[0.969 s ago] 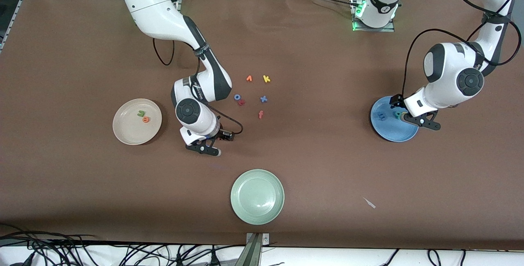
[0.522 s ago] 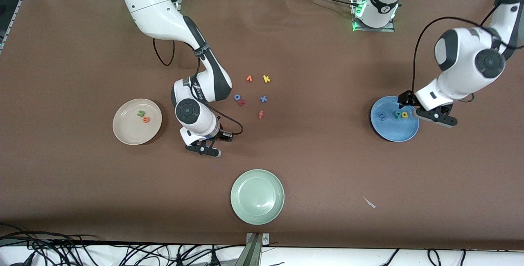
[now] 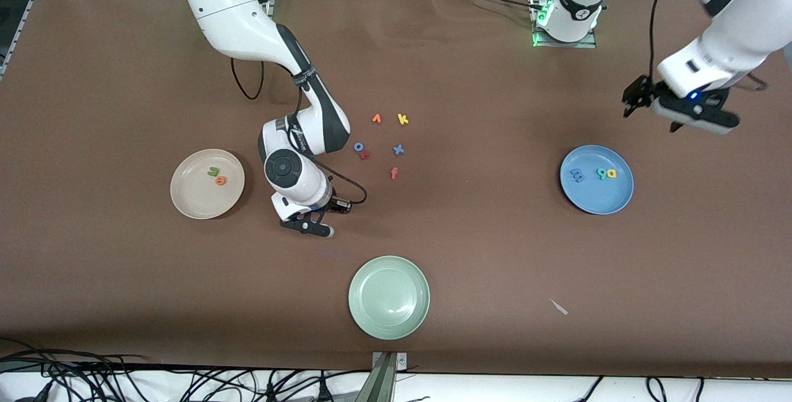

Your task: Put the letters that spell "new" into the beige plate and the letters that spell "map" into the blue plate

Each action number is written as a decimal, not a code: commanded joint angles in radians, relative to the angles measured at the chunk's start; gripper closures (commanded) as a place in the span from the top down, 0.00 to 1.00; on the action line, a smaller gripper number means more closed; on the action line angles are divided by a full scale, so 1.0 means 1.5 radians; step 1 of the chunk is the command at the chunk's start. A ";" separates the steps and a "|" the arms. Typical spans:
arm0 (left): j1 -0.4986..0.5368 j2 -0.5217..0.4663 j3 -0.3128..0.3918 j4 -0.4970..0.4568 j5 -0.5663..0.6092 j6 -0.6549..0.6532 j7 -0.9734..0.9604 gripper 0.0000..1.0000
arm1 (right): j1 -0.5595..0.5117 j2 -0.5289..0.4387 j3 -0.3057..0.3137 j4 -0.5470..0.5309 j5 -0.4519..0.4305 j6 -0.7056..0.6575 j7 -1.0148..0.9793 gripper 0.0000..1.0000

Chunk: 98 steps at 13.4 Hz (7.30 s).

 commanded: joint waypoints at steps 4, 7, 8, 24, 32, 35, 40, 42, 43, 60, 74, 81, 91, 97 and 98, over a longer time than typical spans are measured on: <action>0.004 0.014 0.020 0.199 0.025 -0.242 -0.068 1.00 | -0.004 0.021 0.003 0.032 0.011 -0.003 -0.002 0.38; -0.003 0.019 0.019 0.250 0.018 -0.292 -0.144 1.00 | -0.004 0.020 0.003 0.033 0.011 -0.007 -0.002 0.38; -0.006 0.034 0.019 0.270 0.014 -0.289 -0.172 1.00 | -0.004 0.018 0.003 0.033 0.006 -0.008 -0.003 0.37; -0.057 0.145 0.057 0.362 -0.019 -0.268 -0.190 1.00 | -0.003 -0.199 -0.062 -0.282 -0.032 0.021 -0.307 0.35; -0.052 0.146 0.058 0.362 -0.019 -0.271 -0.189 1.00 | -0.003 -0.304 -0.161 -0.424 -0.032 0.014 -0.456 0.35; -0.049 0.146 0.058 0.361 -0.019 -0.272 -0.188 1.00 | -0.003 -0.304 -0.220 -0.422 -0.032 -0.008 -0.541 0.35; -0.048 0.146 0.058 0.362 -0.021 -0.273 -0.189 1.00 | -0.009 -0.268 -0.256 -0.387 -0.031 -0.013 -0.608 0.68; -0.048 0.146 0.058 0.362 -0.020 -0.273 -0.203 1.00 | -0.010 -0.265 -0.256 -0.377 -0.028 -0.016 -0.599 1.00; -0.048 0.146 0.058 0.362 -0.021 -0.273 -0.223 1.00 | -0.009 -0.268 -0.256 -0.375 -0.027 -0.020 -0.598 1.00; -0.048 0.146 0.058 0.362 -0.020 -0.273 -0.232 1.00 | 0.075 -0.278 -0.250 -0.101 -0.054 -0.484 -0.370 1.00; -0.048 0.146 0.058 0.362 -0.020 -0.273 -0.231 1.00 | -0.257 -0.498 0.095 -0.104 -0.236 -0.489 -0.378 1.00; -0.048 0.147 0.058 0.361 -0.020 -0.273 -0.231 1.00 | -0.331 -0.523 0.088 -0.076 -0.229 -0.496 -0.381 1.00; -0.048 0.146 0.058 0.362 -0.020 -0.273 -0.231 1.00 | -0.332 -0.518 0.073 -0.079 -0.228 -0.496 -0.378 1.00; -0.048 0.147 0.058 0.362 -0.021 -0.273 -0.231 1.00 | -0.332 -0.517 0.064 -0.080 -0.227 -0.496 -0.379 1.00; -0.048 0.146 0.058 0.362 -0.020 -0.273 -0.231 1.00 | -0.332 -0.516 0.064 -0.080 -0.227 -0.496 -0.379 1.00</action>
